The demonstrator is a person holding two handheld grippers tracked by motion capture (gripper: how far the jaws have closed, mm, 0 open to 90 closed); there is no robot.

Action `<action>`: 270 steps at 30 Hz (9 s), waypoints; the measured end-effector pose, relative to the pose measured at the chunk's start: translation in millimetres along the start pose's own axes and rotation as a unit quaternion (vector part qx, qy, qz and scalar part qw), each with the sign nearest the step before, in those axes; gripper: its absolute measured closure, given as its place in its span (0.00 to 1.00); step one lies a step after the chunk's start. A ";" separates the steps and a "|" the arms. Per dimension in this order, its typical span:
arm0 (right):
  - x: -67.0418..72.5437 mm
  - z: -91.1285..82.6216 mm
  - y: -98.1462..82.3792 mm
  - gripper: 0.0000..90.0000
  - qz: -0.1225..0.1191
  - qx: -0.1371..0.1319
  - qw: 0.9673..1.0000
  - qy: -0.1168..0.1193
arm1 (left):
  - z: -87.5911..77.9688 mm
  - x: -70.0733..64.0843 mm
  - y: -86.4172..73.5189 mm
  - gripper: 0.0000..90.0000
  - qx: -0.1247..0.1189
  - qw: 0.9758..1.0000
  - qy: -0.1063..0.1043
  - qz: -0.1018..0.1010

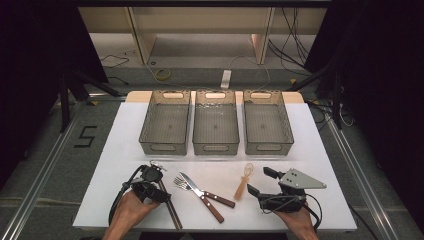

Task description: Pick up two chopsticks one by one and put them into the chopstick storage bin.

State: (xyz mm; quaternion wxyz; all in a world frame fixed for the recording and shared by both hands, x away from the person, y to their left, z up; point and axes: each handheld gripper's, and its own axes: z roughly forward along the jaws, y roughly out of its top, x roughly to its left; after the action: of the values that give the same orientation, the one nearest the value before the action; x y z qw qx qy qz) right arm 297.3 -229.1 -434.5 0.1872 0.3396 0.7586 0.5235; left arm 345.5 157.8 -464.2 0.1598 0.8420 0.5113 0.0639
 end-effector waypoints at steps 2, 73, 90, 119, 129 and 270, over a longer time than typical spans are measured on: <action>0.2 0.1 0.0 0.24 -0.001 -0.001 1.000 0.000 | 0.1 -0.6 0.1 0.39 0.001 1.000 0.004 0.004; 0.5 -2.4 2.3 0.26 -0.010 -0.003 1.000 -0.001 | -5.6 26.5 -5.4 0.94 0.055 0.998 -0.007 -0.023; 0.6 -3.1 2.6 0.26 -0.011 -0.005 1.000 -0.002 | -17.5 30.7 -8.5 0.94 0.031 0.999 -0.003 -0.027; 1.1 -3.5 2.2 0.26 -0.009 -0.011 1.000 0.003 | -78.4 27.4 28.3 0.94 -0.126 0.990 -0.060 0.007; 1.1 -4.1 2.1 0.26 -0.009 -0.013 1.000 0.005 | -101.4 41.2 65.0 0.94 -0.199 0.977 -0.076 -0.010; 5.9 -5.7 4.8 0.26 -0.018 -0.019 0.999 0.018 | 8.6 -37.1 20.6 0.44 -0.007 1.000 -0.014 0.026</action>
State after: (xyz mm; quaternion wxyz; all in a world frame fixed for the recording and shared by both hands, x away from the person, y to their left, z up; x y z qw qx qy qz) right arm 291.0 -227.7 -427.4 0.1896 0.3129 0.7576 0.5406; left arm 347.7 114.6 -463.4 0.1712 0.8544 0.4869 0.0603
